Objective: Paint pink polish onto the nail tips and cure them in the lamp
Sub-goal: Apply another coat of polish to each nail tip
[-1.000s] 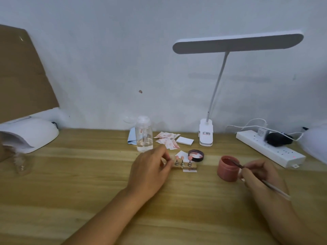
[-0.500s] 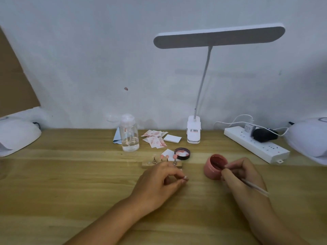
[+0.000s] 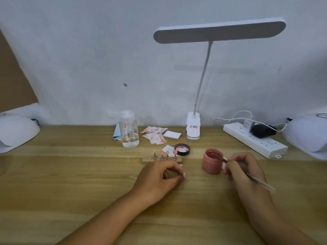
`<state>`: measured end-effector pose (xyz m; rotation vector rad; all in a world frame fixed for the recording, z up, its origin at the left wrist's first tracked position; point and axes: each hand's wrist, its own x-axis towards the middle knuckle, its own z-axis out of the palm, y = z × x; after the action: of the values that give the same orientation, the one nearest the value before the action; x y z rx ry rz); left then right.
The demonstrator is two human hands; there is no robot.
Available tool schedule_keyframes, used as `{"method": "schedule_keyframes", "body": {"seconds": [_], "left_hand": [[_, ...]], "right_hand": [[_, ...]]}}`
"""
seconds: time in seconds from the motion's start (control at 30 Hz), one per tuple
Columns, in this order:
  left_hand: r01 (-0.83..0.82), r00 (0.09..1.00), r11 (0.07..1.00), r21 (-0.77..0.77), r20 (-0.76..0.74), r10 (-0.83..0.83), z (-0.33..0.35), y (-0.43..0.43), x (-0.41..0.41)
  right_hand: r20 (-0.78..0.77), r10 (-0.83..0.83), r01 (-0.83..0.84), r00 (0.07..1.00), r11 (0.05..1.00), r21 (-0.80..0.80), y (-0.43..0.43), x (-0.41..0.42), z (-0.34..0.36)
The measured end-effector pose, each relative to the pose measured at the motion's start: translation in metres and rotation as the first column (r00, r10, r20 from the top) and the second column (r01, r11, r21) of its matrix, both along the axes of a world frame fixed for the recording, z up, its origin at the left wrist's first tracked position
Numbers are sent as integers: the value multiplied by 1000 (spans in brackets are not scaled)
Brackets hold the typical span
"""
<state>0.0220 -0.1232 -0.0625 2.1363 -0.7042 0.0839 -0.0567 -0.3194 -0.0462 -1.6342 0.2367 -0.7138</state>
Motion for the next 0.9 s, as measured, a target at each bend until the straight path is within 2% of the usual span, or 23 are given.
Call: {"method": "schedule_keyframes", "body": {"seconds": [0.2, 0.37, 0.5, 0.9], "left_hand": [[29, 999, 998, 52, 13, -30, 0, -1, 0], [25, 999, 998, 62, 33, -27, 0, -1, 3], [29, 998, 999, 44, 52, -31, -1, 0, 4], [24, 998, 999, 36, 59, -27, 1, -3, 4]], "right_hand": [[127, 176, -177, 976, 984, -1, 15, -15, 11], [1, 341, -341, 940, 940, 29, 30, -19, 8], [-50, 314, -313, 948, 949, 39, 30, -15, 6], [-160, 318, -332, 934, 941, -67, 32, -18, 10]]}}
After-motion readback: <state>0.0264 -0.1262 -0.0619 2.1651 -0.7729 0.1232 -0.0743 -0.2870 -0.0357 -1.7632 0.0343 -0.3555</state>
